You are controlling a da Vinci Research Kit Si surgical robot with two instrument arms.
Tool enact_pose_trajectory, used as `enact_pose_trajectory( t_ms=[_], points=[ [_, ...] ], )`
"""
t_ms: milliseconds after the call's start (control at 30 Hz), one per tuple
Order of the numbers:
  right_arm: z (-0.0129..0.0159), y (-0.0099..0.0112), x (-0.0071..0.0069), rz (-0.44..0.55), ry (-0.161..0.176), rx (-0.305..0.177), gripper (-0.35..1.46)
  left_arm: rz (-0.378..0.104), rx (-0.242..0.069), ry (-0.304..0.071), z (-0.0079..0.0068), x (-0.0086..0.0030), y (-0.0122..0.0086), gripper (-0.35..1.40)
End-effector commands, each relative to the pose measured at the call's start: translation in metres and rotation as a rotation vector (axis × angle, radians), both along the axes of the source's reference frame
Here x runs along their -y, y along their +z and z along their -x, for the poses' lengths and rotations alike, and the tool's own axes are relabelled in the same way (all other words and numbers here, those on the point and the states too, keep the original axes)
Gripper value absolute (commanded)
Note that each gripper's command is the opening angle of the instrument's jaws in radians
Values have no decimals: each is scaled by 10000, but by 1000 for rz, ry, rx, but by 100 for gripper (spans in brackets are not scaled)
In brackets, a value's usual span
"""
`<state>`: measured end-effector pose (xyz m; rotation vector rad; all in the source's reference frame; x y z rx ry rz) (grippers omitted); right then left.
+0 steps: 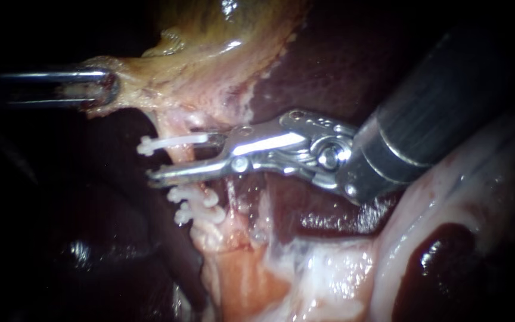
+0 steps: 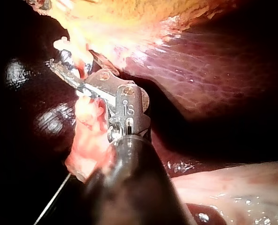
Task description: Going back third clip left tube
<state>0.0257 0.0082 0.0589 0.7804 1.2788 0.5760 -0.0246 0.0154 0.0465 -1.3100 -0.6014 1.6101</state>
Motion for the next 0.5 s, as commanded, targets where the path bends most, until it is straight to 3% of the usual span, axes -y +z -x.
enact_pose_trajectory(
  t_ms=[33,233,333,500],
  points=[
    [3,0,0,10,-2,-3,50,0,0,0,0,0,0,-35],
    [39,-15,14,224,-44,-55,50,0,0,1,-2,1,-1,-35],
    [68,-22,21,339,-48,-67,50,0,0,1,-3,1,-2,-35],
    [118,-26,31,427,-49,-72,50,0,1,2,-4,1,-2,-35]
  ],
)
